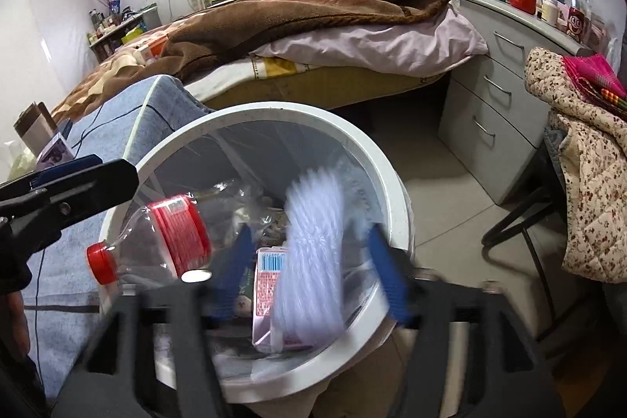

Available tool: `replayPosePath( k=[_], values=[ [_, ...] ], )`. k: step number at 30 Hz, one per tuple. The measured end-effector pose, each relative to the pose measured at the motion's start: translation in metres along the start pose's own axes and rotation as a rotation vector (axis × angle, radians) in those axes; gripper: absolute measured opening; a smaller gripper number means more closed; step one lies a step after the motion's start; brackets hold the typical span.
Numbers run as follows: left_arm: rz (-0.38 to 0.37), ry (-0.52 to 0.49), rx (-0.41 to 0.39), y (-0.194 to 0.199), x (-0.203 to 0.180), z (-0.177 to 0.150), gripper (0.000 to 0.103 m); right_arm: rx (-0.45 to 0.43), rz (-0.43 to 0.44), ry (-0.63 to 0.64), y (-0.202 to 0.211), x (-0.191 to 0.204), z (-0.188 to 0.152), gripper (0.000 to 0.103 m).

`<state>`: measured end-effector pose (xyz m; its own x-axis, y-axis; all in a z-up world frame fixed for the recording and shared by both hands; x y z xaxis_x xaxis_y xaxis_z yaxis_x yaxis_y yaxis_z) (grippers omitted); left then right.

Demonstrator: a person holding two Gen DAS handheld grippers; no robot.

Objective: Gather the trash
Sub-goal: 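Carry the bottle and foam net over the wastebasket and open both grippers, then move both grippers back over the bed toward the second foam net and purple carton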

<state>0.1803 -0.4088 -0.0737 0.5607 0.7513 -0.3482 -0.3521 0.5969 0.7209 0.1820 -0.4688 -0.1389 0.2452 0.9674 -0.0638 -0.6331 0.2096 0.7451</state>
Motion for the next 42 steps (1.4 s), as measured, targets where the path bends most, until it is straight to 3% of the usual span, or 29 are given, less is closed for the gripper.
replayPosePath(
  k=[15, 19, 42],
  values=[
    [0.015, 0.049, -0.065, 0.037, 0.03, 0.012, 0.079, -0.071, 0.004, -0.016, 0.019, 0.007, 0.013, 0.068],
    [0.051, 0.045, -0.099, 0.051, 0.042, 0.013, 0.079, -0.084, 0.008, 0.002, 0.022, 0.016, 0.018, 0.068],
    [0.191, 0.213, -0.201, 0.116, 0.163, 0.008, 0.079, -0.219, 0.143, 0.171, 0.03, 0.113, 0.064, 0.068]
  ],
)
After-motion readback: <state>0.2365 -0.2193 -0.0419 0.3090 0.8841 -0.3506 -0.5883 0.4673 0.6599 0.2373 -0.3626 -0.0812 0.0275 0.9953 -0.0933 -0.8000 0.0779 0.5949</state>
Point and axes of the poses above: each gripper's, at about its wrist camera, not at the fingertips, and y roughly against the way its jaws point, x to its left, z to its top, the point moved 10 cm from there along -y, roughly the way its jaws point, and after that the axes turned 15 degrees about y, right-handed, at the moved point
